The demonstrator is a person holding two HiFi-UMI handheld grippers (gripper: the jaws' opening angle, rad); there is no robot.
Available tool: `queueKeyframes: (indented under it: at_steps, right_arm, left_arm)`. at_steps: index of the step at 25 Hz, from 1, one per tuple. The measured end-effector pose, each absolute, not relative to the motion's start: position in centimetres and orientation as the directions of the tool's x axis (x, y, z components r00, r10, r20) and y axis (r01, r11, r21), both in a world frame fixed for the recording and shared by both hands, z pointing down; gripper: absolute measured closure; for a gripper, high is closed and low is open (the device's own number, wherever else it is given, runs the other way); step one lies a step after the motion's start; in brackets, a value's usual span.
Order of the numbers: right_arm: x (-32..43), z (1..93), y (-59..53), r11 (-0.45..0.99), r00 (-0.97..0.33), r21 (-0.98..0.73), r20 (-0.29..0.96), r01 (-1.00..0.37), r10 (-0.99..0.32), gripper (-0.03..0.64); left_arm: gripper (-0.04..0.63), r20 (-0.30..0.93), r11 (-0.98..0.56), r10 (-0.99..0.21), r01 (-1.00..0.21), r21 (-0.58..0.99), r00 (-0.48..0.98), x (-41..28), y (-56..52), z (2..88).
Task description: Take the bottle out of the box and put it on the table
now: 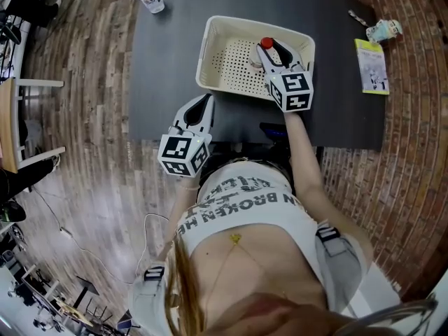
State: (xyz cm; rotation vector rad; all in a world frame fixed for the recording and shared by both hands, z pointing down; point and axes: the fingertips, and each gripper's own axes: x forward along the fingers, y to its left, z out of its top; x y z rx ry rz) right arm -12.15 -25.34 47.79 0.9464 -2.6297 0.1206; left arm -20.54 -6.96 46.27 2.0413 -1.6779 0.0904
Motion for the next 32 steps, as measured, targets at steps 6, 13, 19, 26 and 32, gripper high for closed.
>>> queueKeyframes:
  at_steps: [6,13,19,26,32]
  right_arm:
    - [-12.1,45.6,-24.5,0.789,-0.733,0.061,0.331,-0.612,-0.594,0.474]
    - [-11.4,43.5,-23.5,0.801,-0.753,0.053,0.31,-0.596,-0.581,0.474]
    - [-11.6,41.1,-22.5,0.814,-0.769,0.065,0.292,-0.577,-0.569,0.476]
    - [-11.5,38.2,-21.1,0.837,-0.796,0.102,0.267,-0.538,-0.544,0.476]
    - [-11.6,36.6,-20.4,0.841,-0.802,0.106,0.259,-0.531,-0.539,0.477]
  left_arm:
    - [0.591,0.344,-0.147,-0.901,-0.932,0.331,0.264,-20.0,-7.0,46.2]
    - [0.591,0.347,-0.173,-0.89,-0.922,0.346,0.296,-19.2,-6.7,46.4]
    - [0.591,0.35,-0.188,-0.884,-0.92,0.344,0.311,-19.2,-6.7,46.5]
    - [0.591,0.351,-0.219,-0.873,-0.916,0.337,0.338,-18.2,-7.0,46.7]
    - [0.591,0.349,-0.239,-0.866,-0.91,0.339,0.358,-17.8,-7.0,46.5]
